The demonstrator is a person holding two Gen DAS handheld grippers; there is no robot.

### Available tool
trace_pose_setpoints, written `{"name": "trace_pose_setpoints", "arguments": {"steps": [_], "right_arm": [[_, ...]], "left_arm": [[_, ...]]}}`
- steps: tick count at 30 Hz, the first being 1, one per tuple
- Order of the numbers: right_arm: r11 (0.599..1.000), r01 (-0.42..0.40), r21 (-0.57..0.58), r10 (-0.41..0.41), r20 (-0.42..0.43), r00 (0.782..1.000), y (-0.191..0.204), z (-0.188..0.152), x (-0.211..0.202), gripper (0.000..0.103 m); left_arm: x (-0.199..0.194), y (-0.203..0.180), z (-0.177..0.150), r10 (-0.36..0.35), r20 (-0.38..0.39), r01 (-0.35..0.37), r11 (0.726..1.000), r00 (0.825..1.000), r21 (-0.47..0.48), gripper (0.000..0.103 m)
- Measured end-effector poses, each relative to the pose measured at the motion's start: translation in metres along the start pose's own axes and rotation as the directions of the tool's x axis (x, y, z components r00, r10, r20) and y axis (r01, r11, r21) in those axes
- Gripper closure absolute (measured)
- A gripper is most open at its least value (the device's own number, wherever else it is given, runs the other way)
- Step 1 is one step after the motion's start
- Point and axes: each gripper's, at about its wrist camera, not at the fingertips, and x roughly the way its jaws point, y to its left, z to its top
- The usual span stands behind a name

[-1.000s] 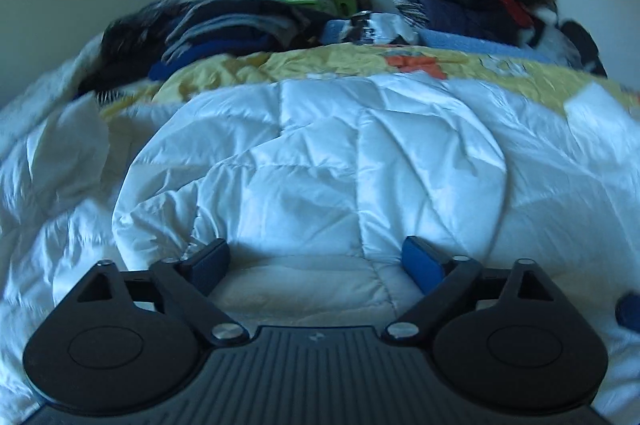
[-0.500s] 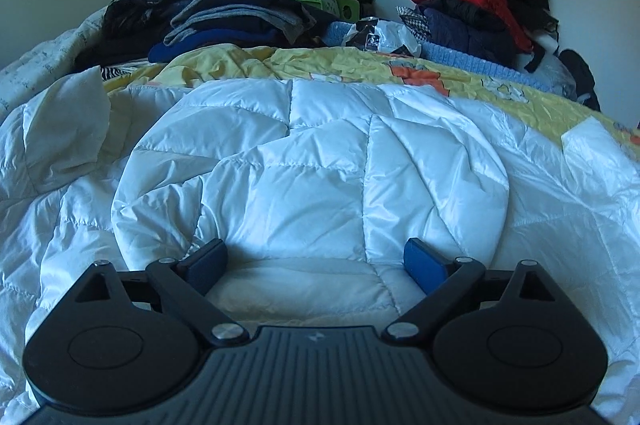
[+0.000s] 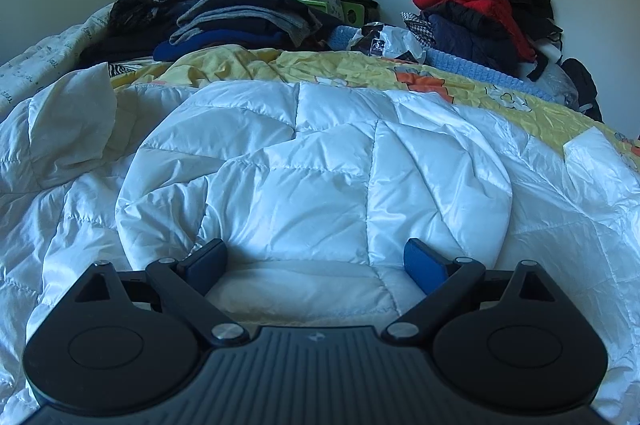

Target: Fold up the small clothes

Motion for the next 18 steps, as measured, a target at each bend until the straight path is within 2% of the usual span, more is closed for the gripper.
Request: {"name": "trace_pose_setpoints", "arguments": {"steps": [8, 9, 12, 15, 18], "right_arm": [[1.0, 0.024, -0.006, -0.024, -0.021, 0.999, 0.01, 0.025, 0.031, 0.048], [0.999, 0.032, -0.016, -0.032, -0.024, 0.999, 0.01, 0.026, 0.033, 0.056], [0.998, 0.058, -0.03, -0.059, -0.037, 0.998, 0.005, 0.028, 0.043, 0.093], [0.997, 0.053, -0.058, -0.053, -0.004, 0.999, 0.011, 0.028, 0.035, 0.093], [0.99, 0.001, -0.143, 0.008, 0.062, 0.998, 0.042, 0.021, 0.011, 0.093]], "left_arm": [[0.0, -0.001, 0.0, 0.016, 0.001, -0.016, 1.0, 1.0, 0.002, 0.007], [0.0, -0.001, 0.0, 0.016, 0.002, -0.016, 1.0, 1.0, 0.001, 0.007], [0.0, 0.0, 0.0, 0.015, 0.001, -0.015, 1.0, 1.0, -0.003, 0.007], [-0.001, 0.001, 0.0, 0.009, 0.002, -0.009, 1.0, 1.0, -0.01, 0.007], [-0.001, 0.005, 0.0, -0.005, 0.005, 0.005, 1.0, 1.0, -0.029, 0.007]]}}
